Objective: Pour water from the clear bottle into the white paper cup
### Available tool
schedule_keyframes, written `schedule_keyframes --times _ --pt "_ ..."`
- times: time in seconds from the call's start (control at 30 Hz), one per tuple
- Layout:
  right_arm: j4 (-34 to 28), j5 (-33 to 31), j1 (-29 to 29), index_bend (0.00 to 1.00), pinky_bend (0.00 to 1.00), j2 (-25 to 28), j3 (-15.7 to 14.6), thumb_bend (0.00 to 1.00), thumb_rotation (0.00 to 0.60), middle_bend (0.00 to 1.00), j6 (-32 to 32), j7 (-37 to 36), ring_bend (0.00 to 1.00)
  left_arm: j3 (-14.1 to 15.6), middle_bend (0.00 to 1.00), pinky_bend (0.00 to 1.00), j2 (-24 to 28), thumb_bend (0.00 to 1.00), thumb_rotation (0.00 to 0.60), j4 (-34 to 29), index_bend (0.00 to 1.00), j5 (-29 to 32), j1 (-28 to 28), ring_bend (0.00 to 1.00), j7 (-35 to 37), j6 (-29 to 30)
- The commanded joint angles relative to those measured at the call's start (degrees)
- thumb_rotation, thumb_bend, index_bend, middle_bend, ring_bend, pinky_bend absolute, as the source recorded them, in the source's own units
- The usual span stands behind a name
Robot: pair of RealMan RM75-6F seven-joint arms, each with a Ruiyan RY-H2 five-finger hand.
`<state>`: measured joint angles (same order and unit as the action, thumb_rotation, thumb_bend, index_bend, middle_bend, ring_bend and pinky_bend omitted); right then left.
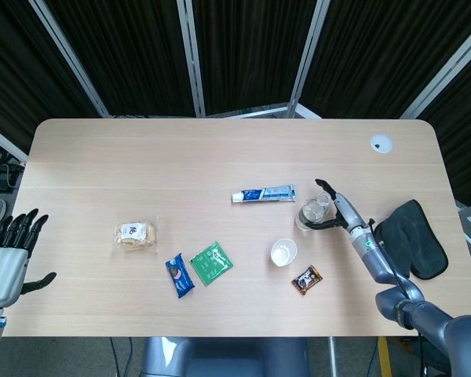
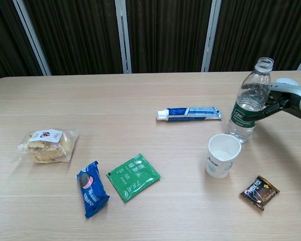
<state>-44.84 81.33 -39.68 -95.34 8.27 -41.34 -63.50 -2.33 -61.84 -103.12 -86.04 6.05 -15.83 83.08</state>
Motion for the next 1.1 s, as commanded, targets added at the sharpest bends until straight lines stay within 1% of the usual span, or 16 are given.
schedule_keyframes --times 0.03,0.07,0.13,0.27,0.3,0.37,0.4,0.47,0.57,0.67,0.8,0.87,0.93,1.0,1.1 --pt "2.2 -0.4 -0.2 0.04 0.04 -1.8 0.5 0.0 0.6 0.22 -0.7 -0.3 0.17 0.0 0.0 0.0 0.0 0.0 0.6 0.0 0.0 0.1 0.0 0.0 0.0 0.0" --pt "2.5 -0.4 -0.3 0.06 0.05 -2.1 0.6 0.0 0.6 0.25 -0.8 -0.3 0.19 0.0 0.0 0.0 -0.1 0.0 0.6 0.1 0.0 0.1 0.1 0.0 -0.1 0.0" --pt "3.4 -0.6 -0.3 0.13 0.11 -2.8 0.7 0.0 0.6 0.31 -0.9 -0.7 0.26 -0.1 0.0 0.0 -0.1 0.0 0.6 0.1 0.0 0.4 0.1 0.0 -0.1 -0.1" --pt "4.8 -1.2 -0.2 0.37 0.22 -4.3 1.4 0.0 0.6 0.45 -1.9 -1.3 0.39 -0.1 0.0 0.0 -0.2 0.0 0.6 0.3 0.0 1.2 0.5 0.0 0.0 -0.9" --pt "5.3 -1.4 -0.1 0.4 0.24 -4.8 1.6 0.01 0.6 0.47 -2.4 -1.1 0.42 -0.1 0.0 0.0 -0.2 0.0 0.6 0.3 0.0 1.3 0.6 0.0 0.1 -1.0" --pt "5.5 -1.7 0.0 0.49 0.29 -5.2 2.0 0.08 0.6 0.55 -3.1 -1.2 0.49 -0.1 0.0 0.0 -0.1 0.0 0.6 0.3 0.0 1.4 0.6 0.0 0.2 -1.1" --pt "5.4 -1.8 0.2 0.52 0.3 -5.2 2.1 0.12 0.6 0.57 -3.5 -1.2 0.51 -0.1 0.0 0.0 -0.1 0.0 0.6 0.2 0.0 1.4 0.7 0.0 0.3 -1.1" --pt "4.7 -1.7 0.5 0.57 0.32 -4.9 2.2 0.23 0.6 0.6 -4.5 -1.1 0.55 -0.1 0.0 0.0 0.0 0.0 0.6 0.1 0.0 1.4 0.7 0.0 0.5 -1.1" --pt "3.4 -1.1 1.2 0.58 0.32 -4.0 2.0 0.33 0.6 0.62 -6.5 -0.1 0.56 0.0 0.0 0.0 0.3 0.0 0.6 -0.1 0.0 1.1 0.7 0.0 1.0 -1.1" --pt "0.5 0.1 2.7 0.59 0.33 -1.5 1.5 0.39 0.6 0.62 -10.9 3.5 0.56 0.2 0.0 0.0 0.6 0.0 0.6 -0.2 0.0 0.7 0.7 0.0 1.9 -0.8" --pt "-4.0 1.9 5.0 0.59 0.35 2.9 0.4 0.44 0.6 0.62 -16.7 12.6 0.57 0.5 0.0 0.0 1.2 0.0 0.6 -0.5 0.0 -0.4 0.5 0.0 3.1 -0.3" --pt "-5.3 2.3 5.7 0.59 0.35 4.3 0.1 0.47 0.6 0.62 -18.4 16.5 0.57 0.7 0.0 0.0 1.3 0.0 0.6 -0.6 0.0 -0.9 0.5 0.0 3.5 -0.1" --pt "-8.0 2.7 6.8 0.59 0.35 6.5 -0.2 0.49 0.6 0.62 -20.8 21.8 0.57 1.0 0.0 0.0 1.6 0.0 0.6 -0.7 0.0 -1.5 0.4 0.0 3.9 0.0" --pt "-10.0 3.0 7.6 0.59 0.35 8.2 -0.5 0.51 0.6 0.62 -22.0 24.9 0.57 1.2 0.0 0.0 1.7 0.0 0.6 -0.8 0.0 -2.0 0.3 0.0 4.2 0.1" --pt "-14.5 3.5 9.1 0.58 0.36 11.6 -1.3 0.51 0.6 0.63 -24.2 32.1 0.57 1.7 0.0 0.0 1.9 0.0 0.6 -1.1 0.0 -3.2 0.2 0.0 4.5 0.5"
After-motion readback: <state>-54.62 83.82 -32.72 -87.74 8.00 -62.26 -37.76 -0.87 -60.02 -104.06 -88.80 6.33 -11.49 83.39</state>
